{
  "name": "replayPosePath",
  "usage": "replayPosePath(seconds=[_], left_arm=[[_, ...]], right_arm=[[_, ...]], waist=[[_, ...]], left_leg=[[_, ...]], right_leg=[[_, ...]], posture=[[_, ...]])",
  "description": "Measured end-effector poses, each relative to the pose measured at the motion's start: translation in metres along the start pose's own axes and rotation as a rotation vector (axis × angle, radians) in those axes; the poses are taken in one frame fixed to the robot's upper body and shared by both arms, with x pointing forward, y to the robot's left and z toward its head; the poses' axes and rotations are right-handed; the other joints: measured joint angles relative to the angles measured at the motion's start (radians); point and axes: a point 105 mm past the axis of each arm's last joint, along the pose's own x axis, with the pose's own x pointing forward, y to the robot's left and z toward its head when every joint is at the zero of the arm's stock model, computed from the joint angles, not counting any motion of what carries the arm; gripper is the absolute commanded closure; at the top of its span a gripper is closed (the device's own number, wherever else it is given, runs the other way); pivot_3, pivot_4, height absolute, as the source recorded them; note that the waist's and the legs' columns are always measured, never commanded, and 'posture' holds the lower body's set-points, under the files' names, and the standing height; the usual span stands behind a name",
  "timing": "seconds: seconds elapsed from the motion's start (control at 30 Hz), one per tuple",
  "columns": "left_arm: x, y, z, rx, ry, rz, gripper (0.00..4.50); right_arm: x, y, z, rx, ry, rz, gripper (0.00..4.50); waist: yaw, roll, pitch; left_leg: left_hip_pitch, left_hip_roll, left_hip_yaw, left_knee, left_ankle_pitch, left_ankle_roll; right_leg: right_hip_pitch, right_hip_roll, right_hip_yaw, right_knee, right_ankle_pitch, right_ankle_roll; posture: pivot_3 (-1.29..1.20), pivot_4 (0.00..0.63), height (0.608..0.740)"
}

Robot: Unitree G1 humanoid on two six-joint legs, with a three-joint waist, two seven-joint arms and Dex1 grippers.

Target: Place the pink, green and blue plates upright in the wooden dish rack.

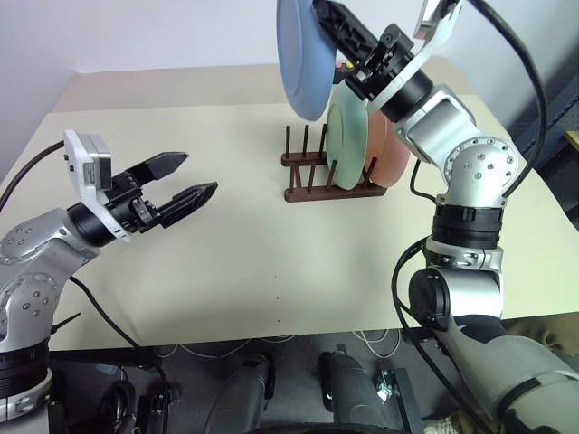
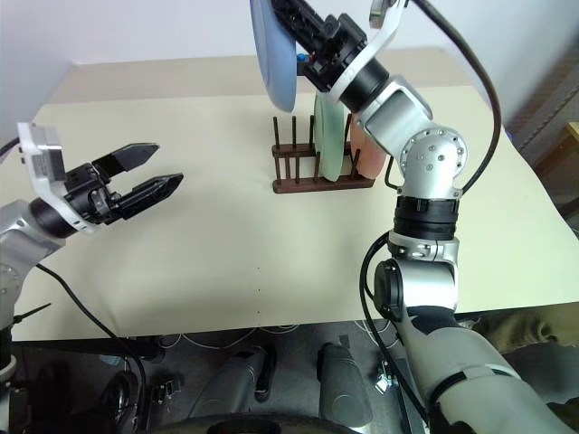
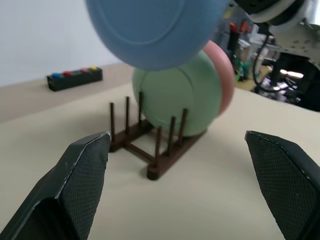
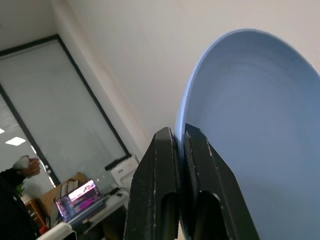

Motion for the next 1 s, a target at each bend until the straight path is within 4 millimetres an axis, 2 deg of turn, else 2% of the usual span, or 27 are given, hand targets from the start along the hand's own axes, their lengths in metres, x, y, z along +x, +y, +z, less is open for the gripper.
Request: replayPosePath(seconds=[0.1, 0.4, 0.53, 0.63, 1.0], left_arm=[[-0.007, -0.006, 0.001, 0.024, -0.007, -0.031, 0.09], [-0.014, -0.005, 0.009, 0.093, -0.02, -0.037, 0.09], [-0.014, -0.004, 0.01, 0.11, -0.018, -0.031, 0.09], [-0.014, -0.004, 0.011, 0.116, -0.025, -0.027, 0.09], [-0.014, -0.004, 0.01, 0.112, -0.032, -0.021, 0.09]], right_arm=[[-0.006, -0.009, -0.01, 0.02, 0.02, -0.046, 4.5], [-0.014, -0.023, -0.027, 0.014, 0.064, -0.115, 4.5], [-0.017, -0.027, -0.028, 0.01, 0.06, -0.133, 4.5], [-0.025, -0.038, -0.033, 0.035, 0.06, -0.172, 4.5], [-0.026, -0.043, -0.032, 0.085, 0.028, -0.194, 4.5]], waist=[[0.001, 0.0, 0.0], [0.001, 0.0, 0.0], [0.001, 0.0, 0.0], [0.001, 0.0, 0.0], [0.001, 0.0, 0.0]], left_leg=[[0.0, 0.0, 0.0, 0.0, 0.0, 0.0], [0.0, 0.0, 0.0, 0.0, 0.0, 0.0], [0.0, 0.0, 0.0, 0.0, 0.0, 0.0], [0.0, 0.0, 0.001, 0.0, 0.0, 0.0], [0.0, 0.001, 0.001, 0.0, 0.0, 0.0]], right_leg=[[0.0, 0.0, 0.0, 0.0, 0.0, 0.0], [0.0, 0.0, 0.0, -0.001, 0.0, 0.0], [0.0, 0.0, 0.0, -0.001, 0.0, 0.0], [0.0, 0.0, 0.0, -0.001, 0.0, 0.0], [0.0, 0.001, 0.0, -0.001, 0.001, 0.0]], posture=[[0.0, 0.15, 0.74], [0.0, 0.15, 0.74], [0.0, 0.15, 0.74], [0.0, 0.15, 0.74], [0.0, 0.15, 0.74]])
